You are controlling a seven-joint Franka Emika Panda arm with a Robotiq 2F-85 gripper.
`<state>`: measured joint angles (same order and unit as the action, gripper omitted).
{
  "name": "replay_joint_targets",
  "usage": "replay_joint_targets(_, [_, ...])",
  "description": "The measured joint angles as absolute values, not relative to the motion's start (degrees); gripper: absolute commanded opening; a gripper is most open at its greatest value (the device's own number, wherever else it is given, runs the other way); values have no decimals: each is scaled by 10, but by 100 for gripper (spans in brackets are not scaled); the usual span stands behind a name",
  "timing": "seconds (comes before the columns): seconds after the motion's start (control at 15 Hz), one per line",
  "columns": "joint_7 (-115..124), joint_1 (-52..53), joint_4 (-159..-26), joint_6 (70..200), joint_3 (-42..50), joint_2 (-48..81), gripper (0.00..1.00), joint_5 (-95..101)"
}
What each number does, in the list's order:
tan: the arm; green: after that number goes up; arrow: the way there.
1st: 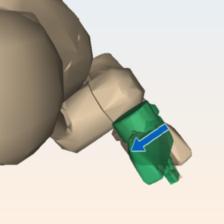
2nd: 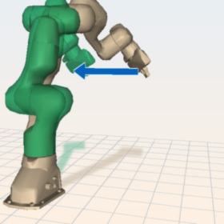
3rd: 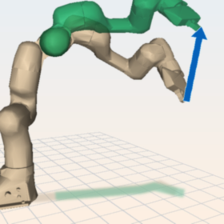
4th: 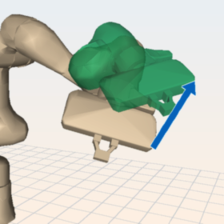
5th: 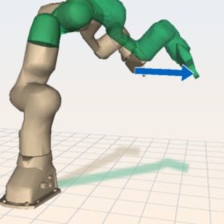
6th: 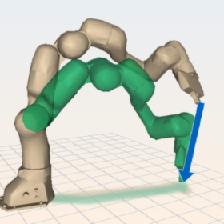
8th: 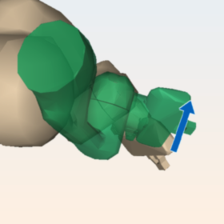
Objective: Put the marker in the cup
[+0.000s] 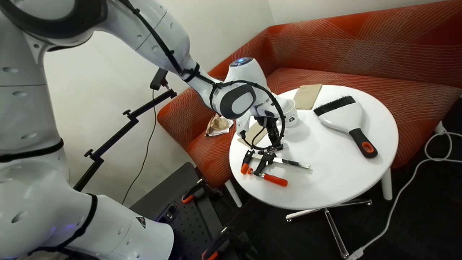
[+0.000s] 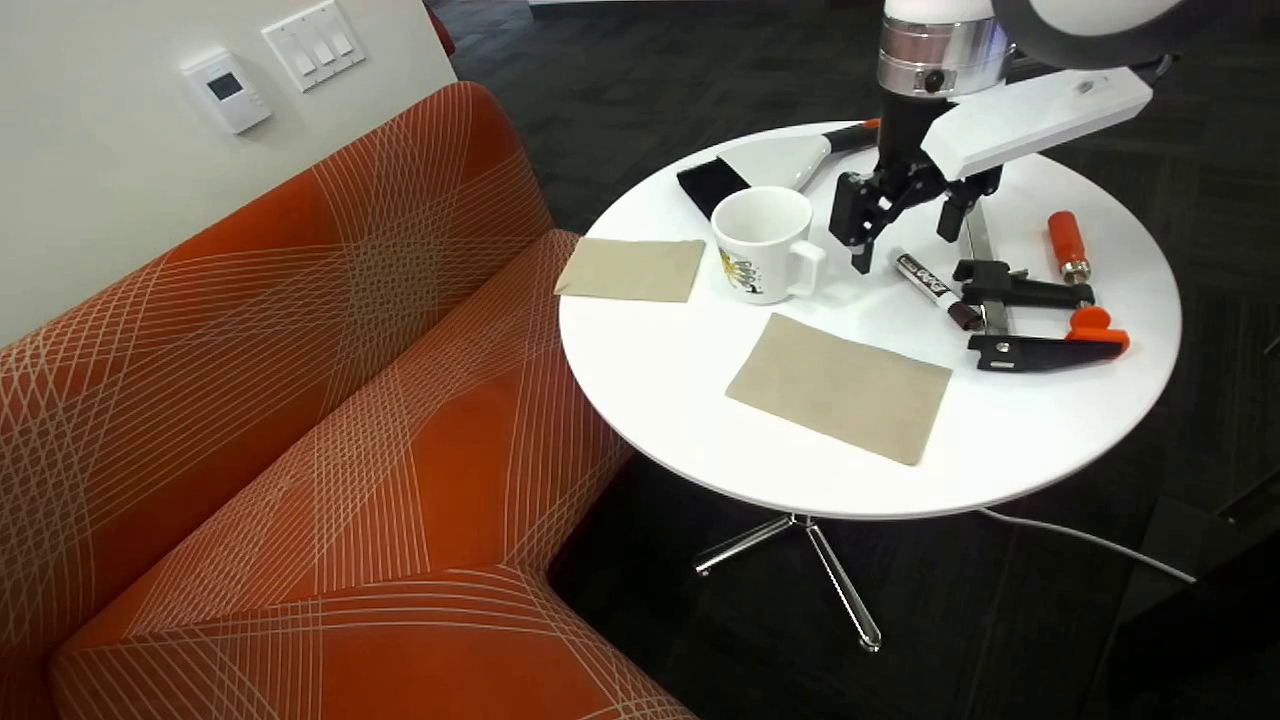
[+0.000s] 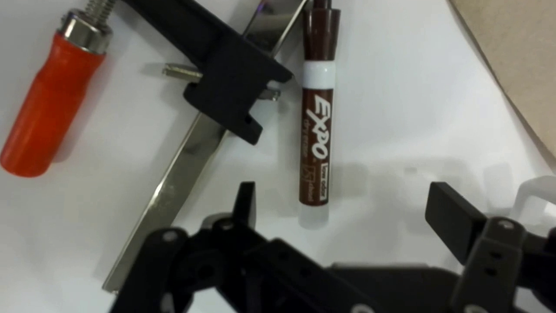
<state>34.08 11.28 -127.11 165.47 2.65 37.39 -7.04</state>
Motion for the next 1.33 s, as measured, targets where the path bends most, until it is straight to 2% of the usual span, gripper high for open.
replay_joint_targets(0.13, [341,113,-1267,1655,27,381,100,-75])
replay_joint_targets(0.2, [341,113,-1266,1655,27,384,75,-78])
replay_joint_targets(0.27, [341,113,-1264,1656,27,387,74,-80])
replay_joint_targets(0.87, [340,113,-1254,1656,27,402,5,-82])
replay_joint_targets(0.93, [340,113,-1254,1657,27,402,0,-82])
replay_joint_targets(1.07, [340,113,-1252,1657,27,403,5,-82])
replay_joint_targets(1.33, [339,113,-1257,1657,27,396,5,-82])
